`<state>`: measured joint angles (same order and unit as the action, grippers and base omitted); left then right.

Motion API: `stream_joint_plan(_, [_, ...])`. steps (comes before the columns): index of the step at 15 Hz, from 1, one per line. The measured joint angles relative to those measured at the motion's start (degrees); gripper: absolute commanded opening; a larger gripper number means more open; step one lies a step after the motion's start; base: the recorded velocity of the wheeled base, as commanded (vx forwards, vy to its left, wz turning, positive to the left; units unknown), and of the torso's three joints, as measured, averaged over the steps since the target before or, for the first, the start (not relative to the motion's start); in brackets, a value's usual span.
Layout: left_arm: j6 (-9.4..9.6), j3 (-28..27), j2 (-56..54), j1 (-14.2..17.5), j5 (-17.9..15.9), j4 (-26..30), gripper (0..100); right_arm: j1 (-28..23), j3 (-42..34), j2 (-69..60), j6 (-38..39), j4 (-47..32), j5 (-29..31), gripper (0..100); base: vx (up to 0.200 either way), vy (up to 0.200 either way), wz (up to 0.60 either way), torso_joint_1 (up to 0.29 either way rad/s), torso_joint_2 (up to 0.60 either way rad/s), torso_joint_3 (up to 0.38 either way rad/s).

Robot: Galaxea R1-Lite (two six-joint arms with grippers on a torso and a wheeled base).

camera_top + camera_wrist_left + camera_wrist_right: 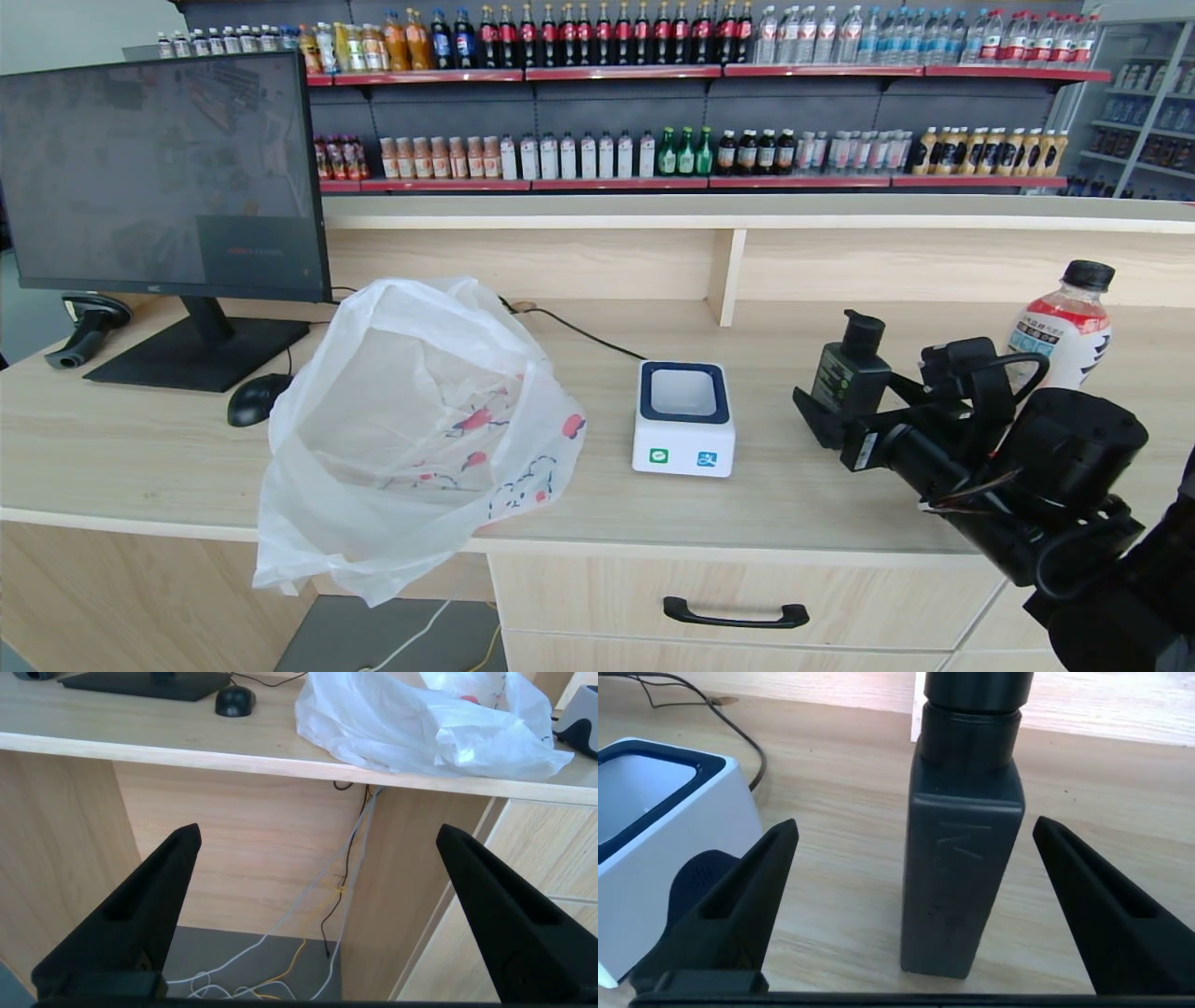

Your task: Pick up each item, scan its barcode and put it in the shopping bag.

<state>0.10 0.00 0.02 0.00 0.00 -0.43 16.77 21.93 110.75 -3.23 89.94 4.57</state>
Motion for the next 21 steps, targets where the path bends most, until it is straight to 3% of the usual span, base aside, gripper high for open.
stream_joint_plan(9, [-0.02, 0.0, 0.0, 0.0, 0.0, 0.0, 100, -1.3, 1.5, 2.5, -0.1, 0.0, 0.2, 100, 0.000, 0.000, 0.00, 0.000, 0.00, 0.000])
stream_joint_plan(15, [-0.02, 0.0, 0.0, 0.0, 0.0, 0.0, 100, 0.3, 7.9, 5.8, 0.5, 0.0, 12.6, 100, 0.000, 0.000, 0.00, 0.000, 0.00, 0.000])
stream_joint_plan(21, [0.00, 0.0, 0.0, 0.0, 0.0, 0.0, 100, 1.0, 12.7, 8.7, 4.0, 0.0, 15.3, 100, 0.000, 0.000, 0.00, 0.000, 0.00, 0.000])
